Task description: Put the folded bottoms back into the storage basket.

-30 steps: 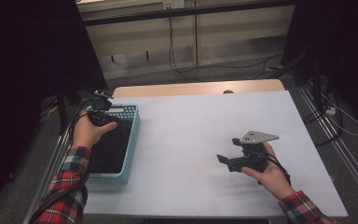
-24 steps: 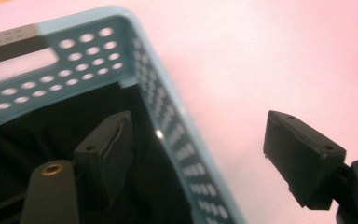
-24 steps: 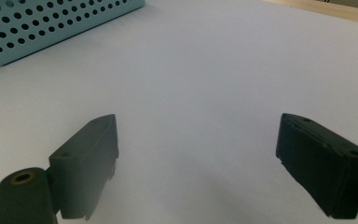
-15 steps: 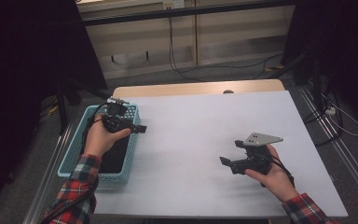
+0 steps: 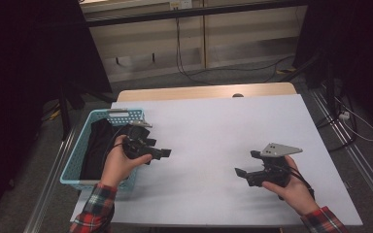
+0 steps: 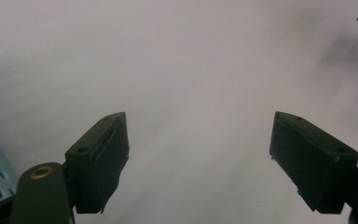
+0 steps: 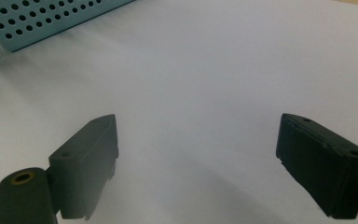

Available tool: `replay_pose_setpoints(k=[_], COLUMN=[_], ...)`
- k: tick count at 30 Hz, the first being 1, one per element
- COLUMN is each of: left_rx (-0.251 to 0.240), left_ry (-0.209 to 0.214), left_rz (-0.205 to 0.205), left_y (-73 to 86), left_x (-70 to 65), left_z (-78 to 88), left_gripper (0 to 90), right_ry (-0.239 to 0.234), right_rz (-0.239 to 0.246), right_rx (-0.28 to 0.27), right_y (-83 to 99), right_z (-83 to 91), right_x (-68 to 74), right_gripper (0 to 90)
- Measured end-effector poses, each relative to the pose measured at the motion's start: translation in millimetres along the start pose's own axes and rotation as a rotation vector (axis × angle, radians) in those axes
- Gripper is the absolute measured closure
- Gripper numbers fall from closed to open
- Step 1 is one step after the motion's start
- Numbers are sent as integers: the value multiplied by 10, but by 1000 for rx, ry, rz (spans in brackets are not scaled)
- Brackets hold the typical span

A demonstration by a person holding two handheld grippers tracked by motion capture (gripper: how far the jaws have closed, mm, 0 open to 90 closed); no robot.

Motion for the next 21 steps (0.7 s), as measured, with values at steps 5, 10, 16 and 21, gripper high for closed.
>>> replay_pose_setpoints(k=[5,10,16,21], left_rx=[-2,15,5,-5], left_ry=[16,13,28,30], left_rz=[-9,-44,-71,-79], left_y=[128,191,255,294], left_x=[-71,-151,-238,-252], left_z=[-93,-178,-248,-254], left_gripper=[186,175,158,149], right_ry=[-6,-9,-14,-11], right_rz=[16,8,9,12], right_rx=[13,13,6,0], right_y=[25,50,64,48], right_z=[-7,-12,9,5], right_x=[35,66,84,96], right_gripper=[128,128,127,127])
Point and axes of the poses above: each handheld gripper's, and its own axes: z roughly backward along the jaws, y roughly out of its underside, x roughly to its left, the point moved 2 cm from there along -z, roughly forward along the jaws, and after that the axes turned 15 degrees about z, right-handed, at the moved point
